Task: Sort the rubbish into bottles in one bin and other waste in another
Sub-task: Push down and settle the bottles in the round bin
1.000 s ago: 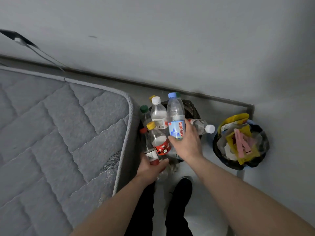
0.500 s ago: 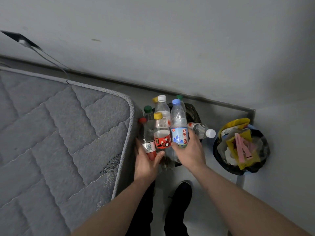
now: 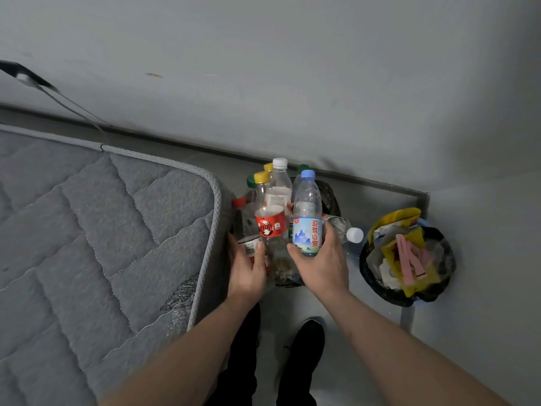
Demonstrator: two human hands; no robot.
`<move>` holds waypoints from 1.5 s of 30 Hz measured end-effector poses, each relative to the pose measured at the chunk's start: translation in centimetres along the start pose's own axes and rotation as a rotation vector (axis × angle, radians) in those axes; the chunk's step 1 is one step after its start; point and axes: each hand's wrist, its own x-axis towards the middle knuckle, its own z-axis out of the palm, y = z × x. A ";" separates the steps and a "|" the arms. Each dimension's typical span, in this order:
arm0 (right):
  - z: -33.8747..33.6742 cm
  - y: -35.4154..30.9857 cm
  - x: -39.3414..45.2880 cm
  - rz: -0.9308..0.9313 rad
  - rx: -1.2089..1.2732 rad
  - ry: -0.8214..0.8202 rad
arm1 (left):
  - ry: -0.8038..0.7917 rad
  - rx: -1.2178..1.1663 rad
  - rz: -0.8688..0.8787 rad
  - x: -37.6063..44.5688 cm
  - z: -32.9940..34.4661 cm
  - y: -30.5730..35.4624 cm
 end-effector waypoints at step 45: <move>-1.0 -3.5 -0.3 0.021 -0.058 0.013 | 0.114 -0.195 -0.108 -0.7 -3.2 5.0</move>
